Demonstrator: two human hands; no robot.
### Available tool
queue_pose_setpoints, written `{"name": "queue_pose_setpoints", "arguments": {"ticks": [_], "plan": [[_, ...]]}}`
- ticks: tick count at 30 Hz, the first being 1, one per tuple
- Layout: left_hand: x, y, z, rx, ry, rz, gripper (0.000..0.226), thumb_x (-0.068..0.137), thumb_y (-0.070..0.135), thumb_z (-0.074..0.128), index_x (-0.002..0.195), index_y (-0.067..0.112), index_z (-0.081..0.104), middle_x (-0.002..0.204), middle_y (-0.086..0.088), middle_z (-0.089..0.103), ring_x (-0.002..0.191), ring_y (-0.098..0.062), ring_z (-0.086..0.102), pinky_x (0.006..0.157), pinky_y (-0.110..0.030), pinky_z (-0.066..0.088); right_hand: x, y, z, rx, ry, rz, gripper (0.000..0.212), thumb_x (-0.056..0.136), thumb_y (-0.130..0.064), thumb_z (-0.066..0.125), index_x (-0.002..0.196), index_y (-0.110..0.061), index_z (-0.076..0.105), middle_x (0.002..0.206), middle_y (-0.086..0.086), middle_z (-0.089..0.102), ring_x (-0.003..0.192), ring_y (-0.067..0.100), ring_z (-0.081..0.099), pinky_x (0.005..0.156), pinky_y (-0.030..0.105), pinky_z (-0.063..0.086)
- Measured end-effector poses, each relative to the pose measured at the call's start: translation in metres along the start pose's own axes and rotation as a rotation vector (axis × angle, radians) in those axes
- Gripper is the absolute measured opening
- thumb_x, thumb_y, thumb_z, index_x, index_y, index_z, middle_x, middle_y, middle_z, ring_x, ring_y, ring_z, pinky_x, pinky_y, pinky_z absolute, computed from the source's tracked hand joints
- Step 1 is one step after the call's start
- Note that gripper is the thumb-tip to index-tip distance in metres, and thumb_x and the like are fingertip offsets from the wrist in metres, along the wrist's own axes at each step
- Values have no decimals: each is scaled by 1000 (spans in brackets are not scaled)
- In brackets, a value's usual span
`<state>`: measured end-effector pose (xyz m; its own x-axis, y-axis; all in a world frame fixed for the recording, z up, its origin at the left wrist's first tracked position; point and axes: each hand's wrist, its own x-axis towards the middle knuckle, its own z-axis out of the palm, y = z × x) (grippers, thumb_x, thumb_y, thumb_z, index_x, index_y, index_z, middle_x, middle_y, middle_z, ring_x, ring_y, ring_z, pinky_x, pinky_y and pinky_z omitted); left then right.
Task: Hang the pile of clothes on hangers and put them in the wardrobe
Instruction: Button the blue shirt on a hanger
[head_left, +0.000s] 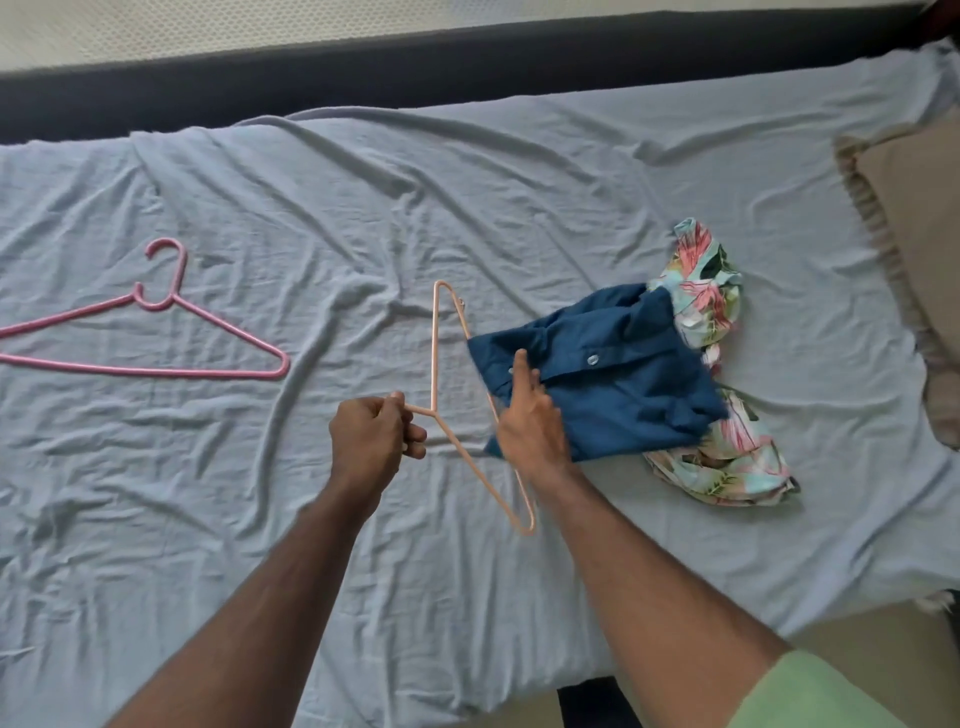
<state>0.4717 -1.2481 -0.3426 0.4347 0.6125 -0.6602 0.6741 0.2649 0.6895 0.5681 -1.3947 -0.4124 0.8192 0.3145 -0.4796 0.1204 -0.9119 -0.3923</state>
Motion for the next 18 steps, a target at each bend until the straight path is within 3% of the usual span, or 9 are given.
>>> {"name": "queue_pose_setpoints", "arguments": {"ticks": [2, 6, 8, 10, 11, 13, 14, 16, 18], "plan": [[-1, 4, -1, -4, 11, 7, 35, 105, 18, 49, 82, -5, 64, 68, -22, 68, 50, -28, 60, 36, -18, 38, -19, -23, 11, 69, -65, -69, 75, 96, -8, 48, 162, -22, 16, 151, 18, 46, 122, 42, 55, 100, 48, 45], [2, 6, -18, 69, 6, 48, 39, 104, 17, 50, 76, -5, 65, 55, -13, 66, 46, -24, 61, 45, -29, 50, -25, -52, 30, 153, -56, 30, 58, 95, -28, 63, 150, -28, 45, 119, 19, 67, 107, 38, 64, 93, 44, 53], [5, 7, -27, 134, 2, 82, 41, 104, 17, 49, 73, -4, 65, 52, -11, 65, 42, -21, 58, 43, -28, 50, -20, -63, 36, 203, -5, -28, 34, 89, -42, 68, 119, -26, 68, 97, 13, 72, 91, 35, 67, 81, 42, 57], [7, 8, -32, 147, 4, 114, 42, 104, 17, 49, 71, -4, 65, 50, -10, 63, 39, -18, 55, 41, -27, 46, -15, -67, 41, 276, -38, -105, 30, 85, -48, 70, 88, -18, 71, 76, 5, 70, 75, 27, 66, 71, 40, 57], [9, 8, -34, 142, -1, 128, 42, 104, 16, 49, 70, -4, 66, 50, -9, 63, 38, -17, 54, 39, -25, 44, -13, -68, 43, 322, -110, -125, 30, 84, -48, 72, 84, -18, 72, 72, 2, 69, 73, 23, 65, 70, 37, 56], [8, 9, -36, 155, -13, 163, 44, 104, 14, 48, 69, -5, 68, 50, -10, 64, 36, -14, 54, 37, -21, 41, -10, -67, 47, 402, -322, -134, 22, 86, -45, 73, 90, -24, 77, 82, 0, 73, 83, 17, 68, 78, 34, 56], [7, 10, -35, 167, -24, 178, 44, 104, 14, 48, 70, -5, 69, 52, -10, 65, 37, -15, 56, 37, -21, 41, -7, -65, 49, 438, -415, -117, 23, 88, -47, 72, 100, -28, 77, 99, -1, 76, 95, 15, 68, 87, 34, 55], [5, 10, -33, 174, -39, 181, 45, 104, 15, 48, 70, -5, 70, 54, -12, 67, 39, -20, 60, 40, -25, 47, -6, -63, 54, 597, -556, 7, 42, 86, -64, 63, 119, -38, 71, 120, -6, 71, 110, 11, 63, 101, 35, 50], [5, 10, -28, 139, -35, 135, 45, 102, 15, 49, 67, -4, 69, 54, -14, 67, 43, -27, 64, 47, -32, 55, -5, -61, 59, 812, -590, 145, 46, 88, -69, 56, 106, -32, 75, 91, -6, 70, 85, 9, 65, 90, 39, 54]]}}
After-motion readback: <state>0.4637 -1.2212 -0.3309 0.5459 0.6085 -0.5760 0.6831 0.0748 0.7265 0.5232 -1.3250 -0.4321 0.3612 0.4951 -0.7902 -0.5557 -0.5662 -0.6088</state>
